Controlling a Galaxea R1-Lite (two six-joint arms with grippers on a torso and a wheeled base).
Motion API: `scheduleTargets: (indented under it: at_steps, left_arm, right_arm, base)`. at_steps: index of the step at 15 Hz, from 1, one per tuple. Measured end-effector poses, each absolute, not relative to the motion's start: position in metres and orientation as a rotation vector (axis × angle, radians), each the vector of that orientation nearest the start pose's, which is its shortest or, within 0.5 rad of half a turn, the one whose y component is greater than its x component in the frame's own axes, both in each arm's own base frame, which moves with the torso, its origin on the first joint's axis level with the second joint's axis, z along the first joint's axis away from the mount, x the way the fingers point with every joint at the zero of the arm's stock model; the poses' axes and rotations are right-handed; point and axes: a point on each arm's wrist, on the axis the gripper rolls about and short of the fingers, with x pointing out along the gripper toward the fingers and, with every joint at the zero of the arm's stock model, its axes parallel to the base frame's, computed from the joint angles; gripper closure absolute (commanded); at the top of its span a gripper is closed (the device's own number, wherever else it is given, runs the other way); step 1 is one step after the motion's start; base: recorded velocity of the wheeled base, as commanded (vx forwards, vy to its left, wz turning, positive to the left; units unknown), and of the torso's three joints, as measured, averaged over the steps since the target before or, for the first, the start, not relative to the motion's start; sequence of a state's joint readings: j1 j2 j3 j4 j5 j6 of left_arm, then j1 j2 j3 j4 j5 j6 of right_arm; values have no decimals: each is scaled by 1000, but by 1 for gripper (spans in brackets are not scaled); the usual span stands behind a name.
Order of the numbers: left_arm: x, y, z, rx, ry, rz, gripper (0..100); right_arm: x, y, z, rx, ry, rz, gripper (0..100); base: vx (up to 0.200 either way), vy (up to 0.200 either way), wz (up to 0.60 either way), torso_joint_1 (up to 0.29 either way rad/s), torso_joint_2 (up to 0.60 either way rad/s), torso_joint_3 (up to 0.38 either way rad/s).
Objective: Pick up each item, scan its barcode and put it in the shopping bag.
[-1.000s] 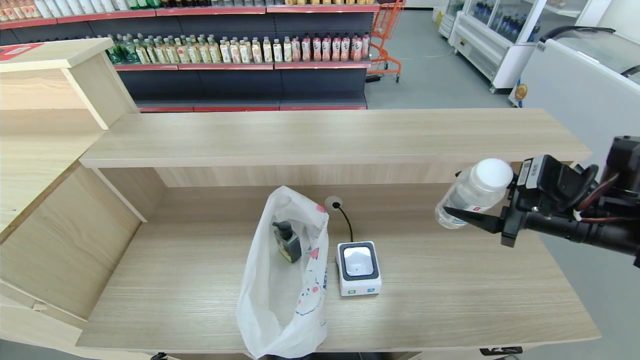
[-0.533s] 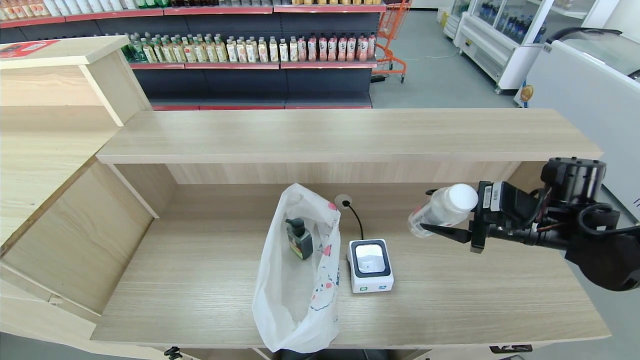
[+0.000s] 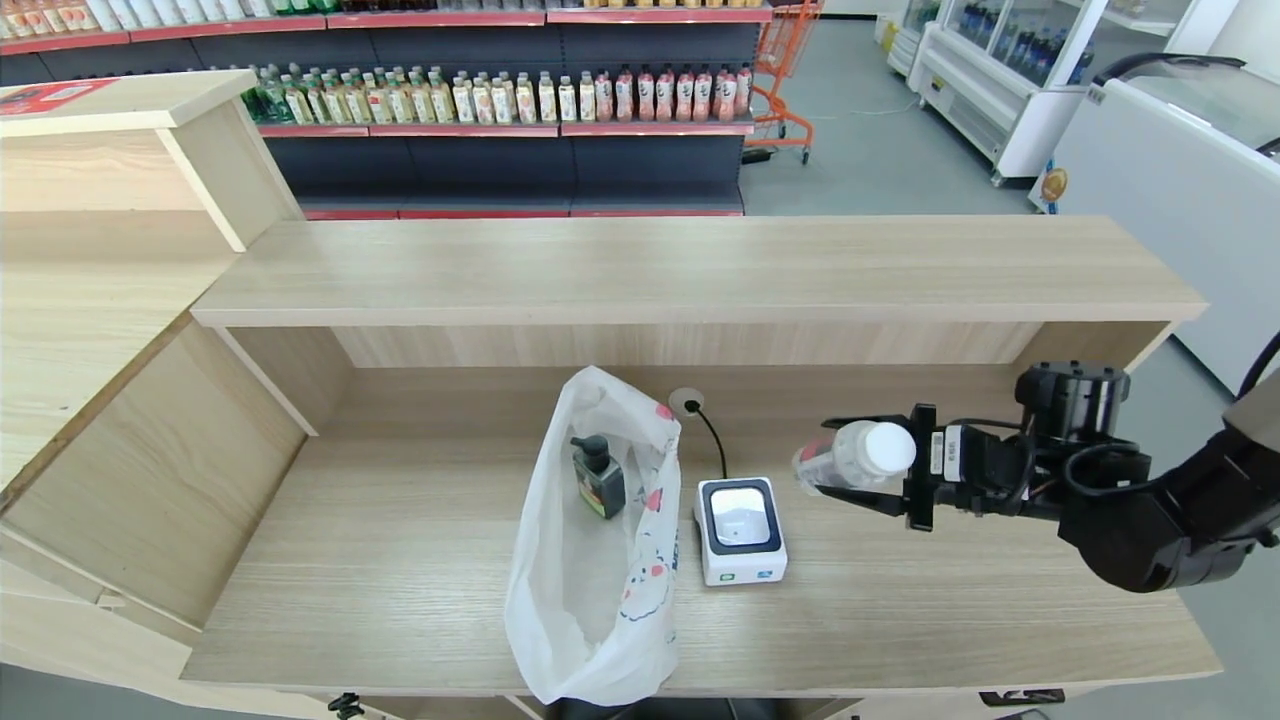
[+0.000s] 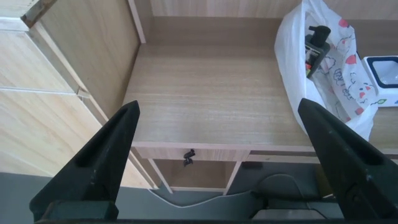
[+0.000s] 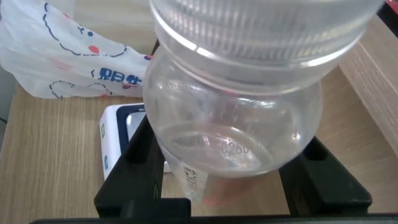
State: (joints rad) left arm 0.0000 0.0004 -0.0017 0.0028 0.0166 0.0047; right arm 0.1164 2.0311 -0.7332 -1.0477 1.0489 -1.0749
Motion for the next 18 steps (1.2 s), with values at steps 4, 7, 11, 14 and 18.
scheduleTargets:
  at_steps: [4,7,11,14,18]
  left_arm:
    - [-23,0,76,4,2,17,0]
    - [-23,0,76,5,2,17,0]
    - [-23,0,76,5,2,17,0]
    - [-23,0,76,4,2,17,0]
    - [-23,0,76,5,2,17,0]
  right_arm:
    - [346,63,78,-845,-466,1234,100]
    - [350,67,70,-849,-471,1252,100]
    - [357,70,67,-864,-498,1257,100]
    - [362,77,65,-874,-549,1289,100]
    - [373,83,59,-951,-642,1289,100]
  base:
    - [0,0,0,0,0,0]
    - [0,0,0,0,0,0]
    - [0,0,0,0,0,0]
    - [0,0,0,0,0,0]
    - [0,0,0,0,0,0]
